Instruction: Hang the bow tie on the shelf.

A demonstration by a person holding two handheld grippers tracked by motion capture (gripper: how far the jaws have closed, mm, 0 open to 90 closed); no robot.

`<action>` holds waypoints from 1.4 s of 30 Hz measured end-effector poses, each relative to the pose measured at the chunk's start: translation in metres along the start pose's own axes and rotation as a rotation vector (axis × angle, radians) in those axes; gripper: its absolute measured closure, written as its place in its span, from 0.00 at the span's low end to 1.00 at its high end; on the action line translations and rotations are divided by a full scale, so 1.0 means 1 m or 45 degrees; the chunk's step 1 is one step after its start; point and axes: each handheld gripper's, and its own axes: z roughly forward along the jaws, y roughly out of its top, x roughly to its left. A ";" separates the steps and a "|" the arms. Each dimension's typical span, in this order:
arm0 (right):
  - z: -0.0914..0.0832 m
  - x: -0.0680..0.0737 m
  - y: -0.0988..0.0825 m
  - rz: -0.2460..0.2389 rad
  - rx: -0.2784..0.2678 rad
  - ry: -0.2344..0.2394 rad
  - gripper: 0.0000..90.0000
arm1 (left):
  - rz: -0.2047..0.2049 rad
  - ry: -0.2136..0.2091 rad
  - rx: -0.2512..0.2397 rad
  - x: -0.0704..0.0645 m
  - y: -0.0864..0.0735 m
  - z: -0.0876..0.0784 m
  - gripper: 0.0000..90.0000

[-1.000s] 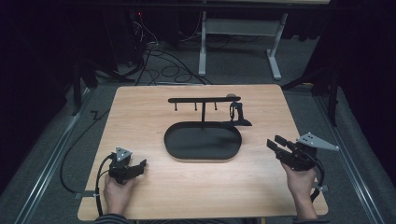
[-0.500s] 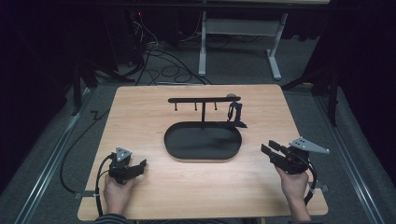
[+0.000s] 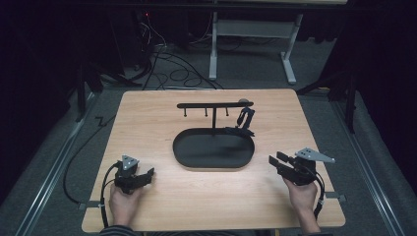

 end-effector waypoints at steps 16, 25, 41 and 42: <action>0.023 0.002 -0.009 -0.029 0.084 -0.015 0.66 | 0.000 0.000 0.000 0.000 0.000 0.000 0.34; 0.036 0.003 -0.015 -0.058 0.150 -0.054 0.65 | -0.001 -0.001 0.001 0.000 0.000 0.000 0.34; 0.052 0.005 -0.020 -0.102 0.207 -0.102 0.65 | -0.002 -0.002 0.001 0.000 0.000 0.000 0.34; 0.053 0.005 -0.020 -0.107 0.209 -0.106 0.65 | -0.002 -0.002 0.001 0.000 0.000 0.000 0.34</action>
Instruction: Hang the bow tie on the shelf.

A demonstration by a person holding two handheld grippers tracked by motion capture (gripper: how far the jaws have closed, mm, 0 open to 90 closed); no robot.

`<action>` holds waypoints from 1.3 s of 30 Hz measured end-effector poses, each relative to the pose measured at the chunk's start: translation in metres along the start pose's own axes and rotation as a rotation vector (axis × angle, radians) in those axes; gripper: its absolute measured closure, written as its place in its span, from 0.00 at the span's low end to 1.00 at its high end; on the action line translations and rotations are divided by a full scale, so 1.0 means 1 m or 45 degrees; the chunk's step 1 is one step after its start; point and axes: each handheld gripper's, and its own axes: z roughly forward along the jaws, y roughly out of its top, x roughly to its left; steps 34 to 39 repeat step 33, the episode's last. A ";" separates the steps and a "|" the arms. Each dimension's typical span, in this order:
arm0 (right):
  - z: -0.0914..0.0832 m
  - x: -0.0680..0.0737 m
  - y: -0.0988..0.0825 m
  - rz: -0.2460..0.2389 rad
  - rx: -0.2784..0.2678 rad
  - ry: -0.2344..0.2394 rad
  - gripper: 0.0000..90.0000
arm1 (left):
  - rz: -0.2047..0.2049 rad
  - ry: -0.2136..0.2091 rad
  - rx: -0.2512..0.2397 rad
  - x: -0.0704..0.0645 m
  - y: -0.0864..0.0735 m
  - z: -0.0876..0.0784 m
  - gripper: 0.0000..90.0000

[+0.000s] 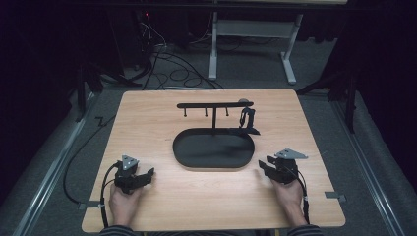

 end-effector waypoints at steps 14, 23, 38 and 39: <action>0.010 0.004 -0.002 -0.039 0.057 -0.038 0.63 | 0.001 0.001 0.000 0.000 0.000 0.000 0.33; 0.015 0.006 -0.003 -0.072 0.077 -0.059 0.53 | 0.001 0.001 -0.001 0.000 0.000 0.000 0.33; 0.015 0.006 -0.003 -0.070 0.078 -0.058 0.52 | 0.001 0.000 -0.002 0.000 0.000 0.000 0.33; 0.015 0.006 -0.003 -0.070 0.078 -0.058 0.52 | 0.001 0.000 -0.002 0.000 0.000 0.000 0.33</action>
